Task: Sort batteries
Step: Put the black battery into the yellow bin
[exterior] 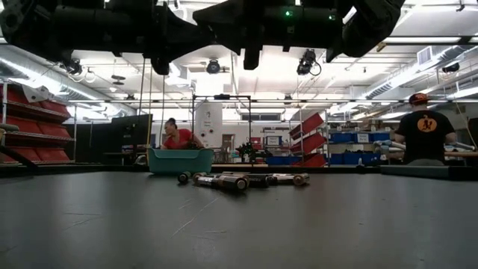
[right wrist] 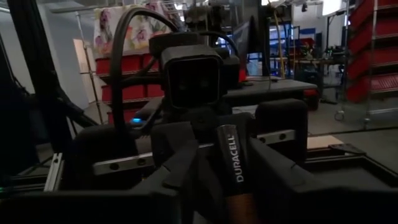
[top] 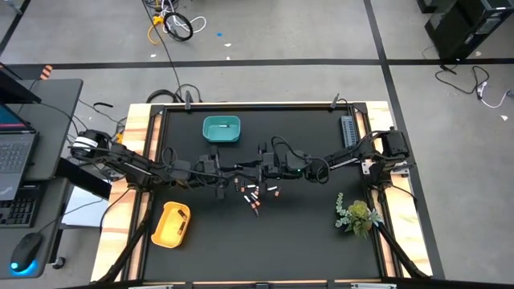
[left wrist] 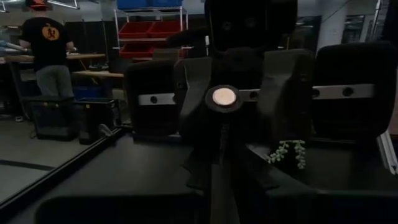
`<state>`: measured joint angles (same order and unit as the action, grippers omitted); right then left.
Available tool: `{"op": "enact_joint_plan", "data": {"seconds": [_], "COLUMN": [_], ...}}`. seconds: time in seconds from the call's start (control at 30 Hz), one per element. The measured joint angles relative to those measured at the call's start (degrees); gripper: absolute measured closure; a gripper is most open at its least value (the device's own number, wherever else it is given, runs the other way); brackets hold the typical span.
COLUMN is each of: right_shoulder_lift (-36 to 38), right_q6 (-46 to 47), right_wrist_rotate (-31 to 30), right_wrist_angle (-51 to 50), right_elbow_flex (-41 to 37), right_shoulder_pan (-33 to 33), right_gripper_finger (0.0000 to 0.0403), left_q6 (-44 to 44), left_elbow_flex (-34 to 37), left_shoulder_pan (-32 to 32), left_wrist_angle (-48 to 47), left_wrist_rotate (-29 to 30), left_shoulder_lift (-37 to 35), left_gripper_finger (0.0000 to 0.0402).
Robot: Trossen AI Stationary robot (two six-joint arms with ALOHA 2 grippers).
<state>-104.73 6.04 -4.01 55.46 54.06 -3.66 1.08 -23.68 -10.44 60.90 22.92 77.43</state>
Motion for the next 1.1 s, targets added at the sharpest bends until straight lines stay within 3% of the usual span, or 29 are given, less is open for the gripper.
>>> {"op": "enact_joint_plan", "data": {"seconds": [0.27, 0.33, 0.47, 0.53, 0.6, 0.67, 0.8, 0.87, 1.0, 1.1], "right_shoulder_lift": [1.2, 1.8, 2.0, 2.3, 2.4, 2.2, 3.6, 5.8, 11.6, 14.5], "right_q6": [-0.2, -0.5, -0.8, -1.2, -1.8, -1.8, 1.6, 1.9, 1.2, 3.2], "right_wrist_rotate": [-0.1, -0.2, -2.3, -7.6, -17.5, -22.8, -21.8, -19.6, -12.0, -10.6], "right_wrist_angle": [-1.0, -3.1, -6.3, -10.2, -17.4, -24.9, -29.2, -30.0, -32.1, -38.2], "right_elbow_flex": [-0.1, -0.3, -0.4, -0.3, -0.3, -0.7, -3.0, -4.4, -7.5, -8.8], "right_shoulder_pan": [0.0, 0.0, -0.1, 0.0, 1.1, 3.3, 5.4, 4.5, -0.3, -6.0], "right_gripper_finger": [0.0253, 0.0254, 0.0255, 0.0257, 0.0263, 0.0269, 0.0274, 0.0274, 0.0273, 0.0275], "left_q6": [0.0, -0.1, -0.2, -0.2, -0.2, -2.1, -5.5, -6.3, -8.6, -10.8], "left_elbow_flex": [-0.1, -0.5, -0.5, -0.4, -0.4, -0.3, -0.3, -0.3, -0.2, -0.2], "left_shoulder_pan": [0.0, 0.0, 0.1, 0.1, 1.1, 2.2, 1.8, 0.0, -4.6, -7.9], "left_wrist_angle": [0.2, 1.6, 1.3, 0.9, -2.6, -7.4, -12.8, -17.2, -25.0, -30.4], "left_wrist_rotate": [0.2, 0.4, 0.9, 4.6, 12.7, 18.3, 10.3, 9.0, -1.3, -3.3], "left_shoulder_lift": [-0.1, -0.3, -0.4, -0.4, -0.4, -0.3, -1.2, -2.0, -5.3, -5.9], "left_gripper_finger": [0.0358, 0.0388, 0.0398, 0.0398, 0.0393, 0.0382, 0.0356, 0.0346, 0.0328, 0.0308]}}
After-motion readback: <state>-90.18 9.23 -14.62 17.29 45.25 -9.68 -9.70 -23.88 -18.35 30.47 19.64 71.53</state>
